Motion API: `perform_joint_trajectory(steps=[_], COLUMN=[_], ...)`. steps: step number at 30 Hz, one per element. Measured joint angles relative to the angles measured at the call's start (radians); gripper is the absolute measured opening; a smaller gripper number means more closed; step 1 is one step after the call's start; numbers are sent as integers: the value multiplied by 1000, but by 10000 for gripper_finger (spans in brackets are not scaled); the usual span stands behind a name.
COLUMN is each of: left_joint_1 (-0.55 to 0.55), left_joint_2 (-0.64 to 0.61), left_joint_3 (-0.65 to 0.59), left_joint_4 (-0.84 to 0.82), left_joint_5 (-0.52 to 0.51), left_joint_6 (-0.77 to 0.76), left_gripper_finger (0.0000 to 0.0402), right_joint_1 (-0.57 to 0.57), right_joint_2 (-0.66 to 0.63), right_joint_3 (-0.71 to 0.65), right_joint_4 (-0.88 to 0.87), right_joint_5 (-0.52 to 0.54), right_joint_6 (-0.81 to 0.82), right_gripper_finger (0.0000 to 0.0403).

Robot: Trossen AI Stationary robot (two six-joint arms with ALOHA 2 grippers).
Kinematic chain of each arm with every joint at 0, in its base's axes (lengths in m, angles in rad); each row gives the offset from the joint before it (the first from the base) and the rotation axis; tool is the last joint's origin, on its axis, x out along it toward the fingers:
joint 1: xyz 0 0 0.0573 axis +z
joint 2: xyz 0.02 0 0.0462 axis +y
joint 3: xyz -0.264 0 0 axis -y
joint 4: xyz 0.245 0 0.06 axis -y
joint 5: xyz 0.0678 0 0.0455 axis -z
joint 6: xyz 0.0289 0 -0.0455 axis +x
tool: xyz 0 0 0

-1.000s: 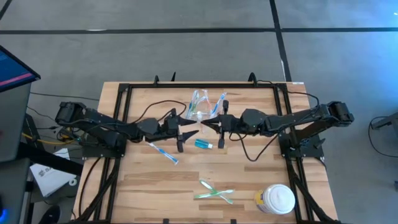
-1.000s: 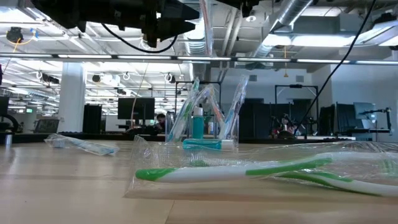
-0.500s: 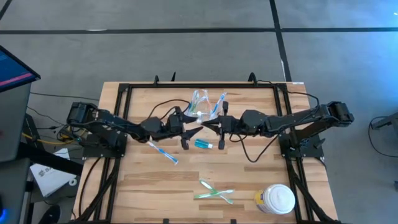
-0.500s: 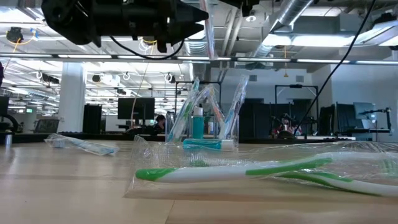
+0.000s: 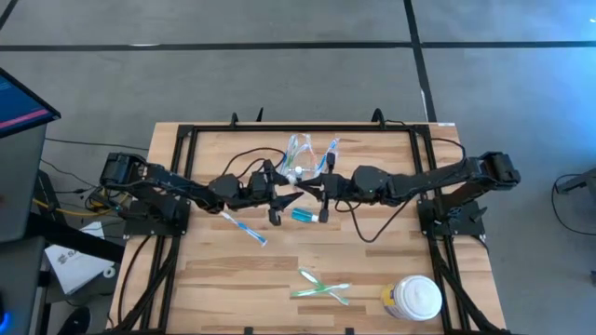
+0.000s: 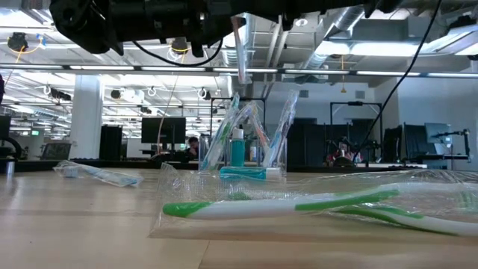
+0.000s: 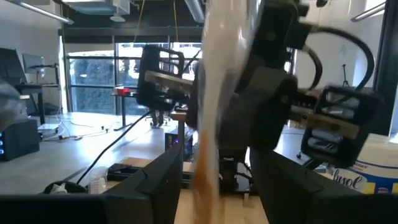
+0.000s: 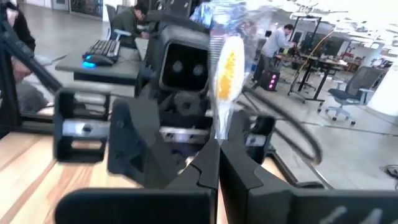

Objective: Pick & Place toothbrushing station
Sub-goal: Put the orange toothbrush into the transparent organizer

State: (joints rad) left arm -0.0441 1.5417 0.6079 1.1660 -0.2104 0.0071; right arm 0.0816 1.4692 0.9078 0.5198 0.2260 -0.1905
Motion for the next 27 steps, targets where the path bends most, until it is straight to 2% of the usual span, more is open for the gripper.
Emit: perform_joint_trajectory(steps=[18, 27], left_joint_1=[0, 0], left_joint_2=[0, -1], left_joint_3=[0, 0], left_joint_4=[-21, -22], left_joint_5=[-1, -2], left_joint_6=[0, 0], left_gripper_finger=[99, 16], right_joint_1=[-9, -12], right_joint_2=[-10, -10], right_joint_3=[1, 1], right_joint_4=[-12, -16], right_joint_5=[-26, -27], right_joint_6=[8, 8], right_gripper_finger=[0, 0])
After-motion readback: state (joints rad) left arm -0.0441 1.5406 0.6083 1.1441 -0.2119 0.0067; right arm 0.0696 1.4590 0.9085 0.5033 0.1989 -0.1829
